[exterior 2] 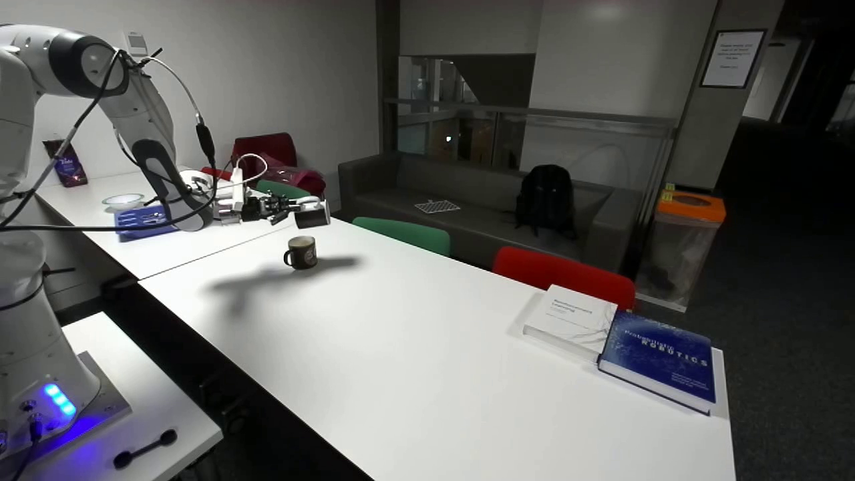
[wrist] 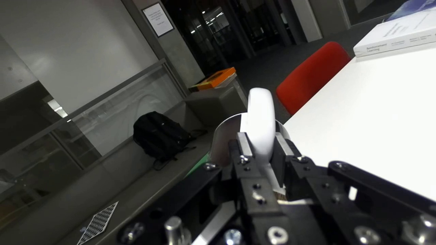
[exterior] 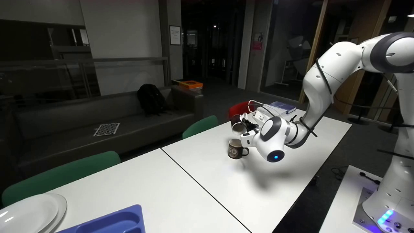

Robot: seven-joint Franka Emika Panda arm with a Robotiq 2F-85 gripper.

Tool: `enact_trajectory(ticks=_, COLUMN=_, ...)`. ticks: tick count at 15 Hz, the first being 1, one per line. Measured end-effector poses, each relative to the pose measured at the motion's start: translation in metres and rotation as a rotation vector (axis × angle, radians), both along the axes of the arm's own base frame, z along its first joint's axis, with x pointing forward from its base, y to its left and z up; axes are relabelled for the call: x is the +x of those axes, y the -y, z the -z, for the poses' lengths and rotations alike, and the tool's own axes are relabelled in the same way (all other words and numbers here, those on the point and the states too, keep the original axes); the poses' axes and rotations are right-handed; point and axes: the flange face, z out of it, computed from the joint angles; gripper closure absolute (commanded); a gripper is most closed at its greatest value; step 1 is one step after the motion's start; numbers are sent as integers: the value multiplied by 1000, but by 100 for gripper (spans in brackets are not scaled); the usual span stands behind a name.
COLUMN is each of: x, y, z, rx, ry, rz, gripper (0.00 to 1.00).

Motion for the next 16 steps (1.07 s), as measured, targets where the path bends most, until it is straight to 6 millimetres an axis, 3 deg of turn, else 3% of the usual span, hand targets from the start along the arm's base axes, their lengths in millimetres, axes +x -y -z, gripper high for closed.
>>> enact_trajectory(ticks=16, x=-1, y=-3, z=-2, rx=-64, ry=-11, rz=5, gripper=95)
